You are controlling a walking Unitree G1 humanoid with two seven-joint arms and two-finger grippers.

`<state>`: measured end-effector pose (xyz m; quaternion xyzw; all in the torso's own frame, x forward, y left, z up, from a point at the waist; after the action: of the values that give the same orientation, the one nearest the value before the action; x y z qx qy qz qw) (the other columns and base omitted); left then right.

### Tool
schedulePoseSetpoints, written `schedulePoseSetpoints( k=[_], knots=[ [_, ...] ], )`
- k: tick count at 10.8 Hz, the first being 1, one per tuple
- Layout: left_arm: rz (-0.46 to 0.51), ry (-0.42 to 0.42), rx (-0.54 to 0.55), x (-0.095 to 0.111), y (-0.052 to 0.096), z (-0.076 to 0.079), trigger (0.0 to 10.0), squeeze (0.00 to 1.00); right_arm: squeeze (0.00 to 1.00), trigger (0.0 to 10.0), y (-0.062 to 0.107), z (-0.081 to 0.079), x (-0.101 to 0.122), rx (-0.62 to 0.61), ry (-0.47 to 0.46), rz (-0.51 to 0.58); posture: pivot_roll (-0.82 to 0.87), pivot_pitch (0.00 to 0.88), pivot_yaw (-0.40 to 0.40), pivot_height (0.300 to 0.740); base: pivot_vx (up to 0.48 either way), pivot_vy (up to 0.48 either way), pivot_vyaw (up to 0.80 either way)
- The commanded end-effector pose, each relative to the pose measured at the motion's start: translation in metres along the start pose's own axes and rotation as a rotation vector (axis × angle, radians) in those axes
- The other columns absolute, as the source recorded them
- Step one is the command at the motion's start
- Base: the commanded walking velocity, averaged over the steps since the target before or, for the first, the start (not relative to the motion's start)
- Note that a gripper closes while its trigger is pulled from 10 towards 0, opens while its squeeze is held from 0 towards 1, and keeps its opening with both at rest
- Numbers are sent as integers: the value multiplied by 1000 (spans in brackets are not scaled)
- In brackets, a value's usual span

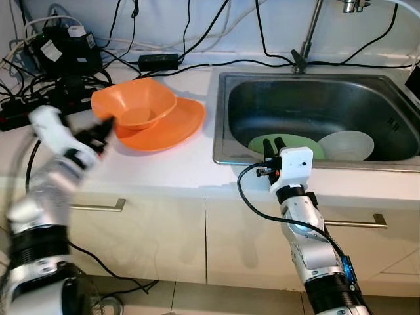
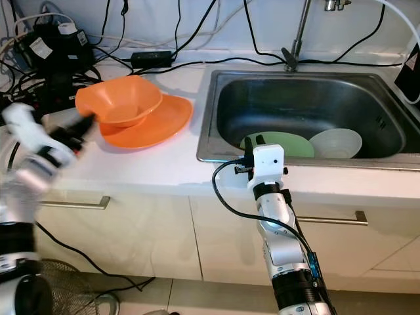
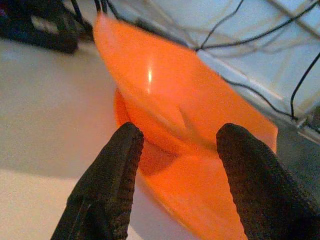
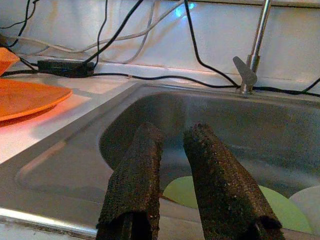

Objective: Kitchen organization

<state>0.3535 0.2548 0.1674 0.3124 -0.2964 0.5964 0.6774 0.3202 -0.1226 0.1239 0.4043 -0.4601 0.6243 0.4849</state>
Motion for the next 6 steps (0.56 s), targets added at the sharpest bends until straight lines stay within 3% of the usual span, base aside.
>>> schedulePoseSetpoints(
  k=[1,6],
  knots=[
    [2,-18,-8,2,-6,7,10000,0,0,10000,-2,2,-1,-4,5,-8,31,0,59,740,0,0,0],
    [-22,-28,14,-2,-24,16,10000,0,0,10000,-1,3,-1,-7,8,-10,29,0,63,740,0,0,0]
  ],
)
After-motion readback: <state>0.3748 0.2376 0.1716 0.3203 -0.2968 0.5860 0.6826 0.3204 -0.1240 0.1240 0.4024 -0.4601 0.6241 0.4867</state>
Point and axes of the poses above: a point about 5 cm out from each wrist's last joint towards the gripper, its own y axis pointing back from the gripper into the wrist, its own x axis along the axis of the wrist's last joint, z = x × y, the point moved 1 cm from there along -y, pointing out of the wrist towards the gripper, and after that the axes turned 9 degrees about y, right-handed, at the moved point
